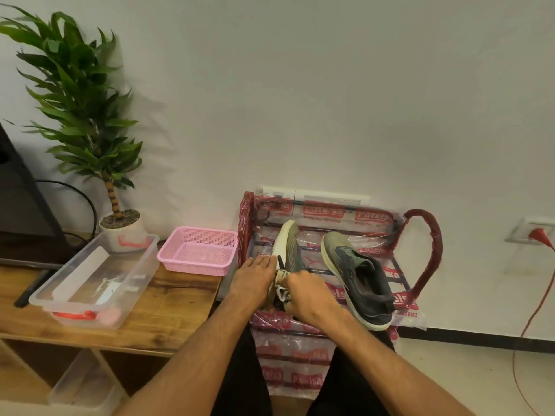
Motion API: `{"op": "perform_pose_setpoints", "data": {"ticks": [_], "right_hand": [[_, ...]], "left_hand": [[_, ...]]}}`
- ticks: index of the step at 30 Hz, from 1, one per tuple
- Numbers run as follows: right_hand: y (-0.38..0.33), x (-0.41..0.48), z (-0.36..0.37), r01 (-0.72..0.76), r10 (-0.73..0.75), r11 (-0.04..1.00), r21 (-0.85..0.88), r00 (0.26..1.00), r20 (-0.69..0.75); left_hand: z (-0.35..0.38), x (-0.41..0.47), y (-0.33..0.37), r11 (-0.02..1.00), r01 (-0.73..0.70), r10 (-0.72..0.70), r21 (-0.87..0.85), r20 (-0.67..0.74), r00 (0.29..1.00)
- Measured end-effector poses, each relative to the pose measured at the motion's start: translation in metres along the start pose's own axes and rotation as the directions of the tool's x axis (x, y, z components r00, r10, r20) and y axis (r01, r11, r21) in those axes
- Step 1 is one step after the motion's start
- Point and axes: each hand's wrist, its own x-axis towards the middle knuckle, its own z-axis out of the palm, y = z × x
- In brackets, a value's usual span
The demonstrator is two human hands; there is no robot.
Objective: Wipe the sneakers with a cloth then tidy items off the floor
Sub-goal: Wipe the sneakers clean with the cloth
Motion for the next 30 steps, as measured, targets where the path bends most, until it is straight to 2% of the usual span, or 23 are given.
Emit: {"op": "perform_pose_setpoints", "data": {"ticks": [3,7,10,18,21,24,27,30], "right_hand": [[0.012,0.0,-0.017,-0.087,0.087,0.996,0.008,0.994,0.071],[0.011,0.011,-0.011,-0.18,0.194,0.978,0.103,0.97,-0.149],[0.004,0.023,0.006,-0.114,0.147,0.984,0.14,0.955,-0.258],[-0.015,0.008,0.042,-0.04,0.043,0.999,0.019,0.982,-0.185],[-0.005,0.02,0.046,-0.035,0.026,0.999,-0.038,0.978,-0.209],[-0.004,0.031,0.045,-0.041,0.04,0.999,0.001,0.971,-0.236],[-0.01,0.022,0.05,-0.052,0.056,0.998,0.024,0.972,-0.229],[-0.01,-0.001,0.06,-0.009,0.011,1.0,0.008,0.97,-0.243]], "left_hand": [[-0.001,0.001,0.001,1.0,0.004,-0.004,-0.004,0.04,0.999],[0.0,0.001,-0.001,0.999,0.025,-0.023,-0.032,0.054,0.998],[0.001,-0.001,0.0,0.999,0.018,-0.016,-0.03,0.046,0.999],[0.005,0.001,-0.004,0.999,-0.017,0.017,-0.047,-0.006,1.0],[0.006,0.002,-0.003,0.996,-0.008,0.006,-0.086,-0.019,1.0],[0.003,0.0,-0.005,0.997,0.005,-0.004,-0.078,0.017,1.0],[0.002,0.001,-0.006,0.999,-0.013,0.013,-0.036,-0.012,1.0],[0.004,0.001,-0.003,0.999,-0.02,0.02,-0.027,-0.026,0.999]]}}
